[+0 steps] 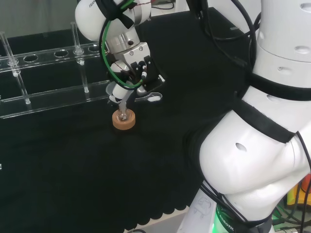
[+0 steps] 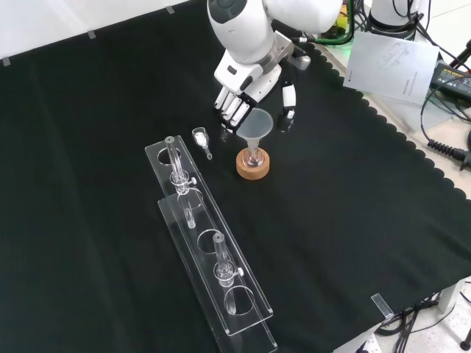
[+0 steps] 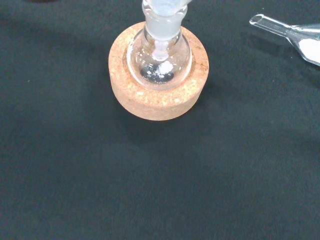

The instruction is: Place the funnel on the round-bottom flask.

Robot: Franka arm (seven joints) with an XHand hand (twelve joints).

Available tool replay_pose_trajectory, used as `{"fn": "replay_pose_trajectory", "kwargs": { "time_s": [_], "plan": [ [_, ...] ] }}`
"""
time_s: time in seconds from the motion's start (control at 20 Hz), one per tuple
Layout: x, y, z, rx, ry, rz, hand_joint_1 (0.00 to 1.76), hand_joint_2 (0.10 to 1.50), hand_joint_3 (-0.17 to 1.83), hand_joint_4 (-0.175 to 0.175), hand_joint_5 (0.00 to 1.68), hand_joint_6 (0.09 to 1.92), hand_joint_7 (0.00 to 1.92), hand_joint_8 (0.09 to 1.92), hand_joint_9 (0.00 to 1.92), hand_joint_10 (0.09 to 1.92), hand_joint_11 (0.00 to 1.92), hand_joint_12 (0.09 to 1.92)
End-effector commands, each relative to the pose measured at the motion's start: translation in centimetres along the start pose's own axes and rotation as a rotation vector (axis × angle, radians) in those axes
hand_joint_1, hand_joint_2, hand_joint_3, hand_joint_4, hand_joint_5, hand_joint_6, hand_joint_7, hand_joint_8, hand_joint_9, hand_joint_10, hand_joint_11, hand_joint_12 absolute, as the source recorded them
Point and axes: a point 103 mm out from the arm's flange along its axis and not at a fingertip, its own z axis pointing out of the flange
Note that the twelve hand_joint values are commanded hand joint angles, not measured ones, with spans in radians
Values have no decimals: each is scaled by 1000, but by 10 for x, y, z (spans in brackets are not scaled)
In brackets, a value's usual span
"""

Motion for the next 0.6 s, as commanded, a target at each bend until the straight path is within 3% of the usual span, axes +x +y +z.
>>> {"fn": "replay_pose_trajectory", "kwargs": {
  "time_s": [0.05,0.4,0.6],
  "plan": [
    [3,-12,-14,-71,-6,-5,490,702,331,-62,157,87,8,651,245,781,247,1405],
    [-6,-38,-51,-156,-14,13,462,720,269,-57,135,87,0,475,98,817,106,1444],
    [-19,-55,-63,-211,-12,33,521,768,262,-66,225,87,44,634,228,771,115,1445]
  ]
}}
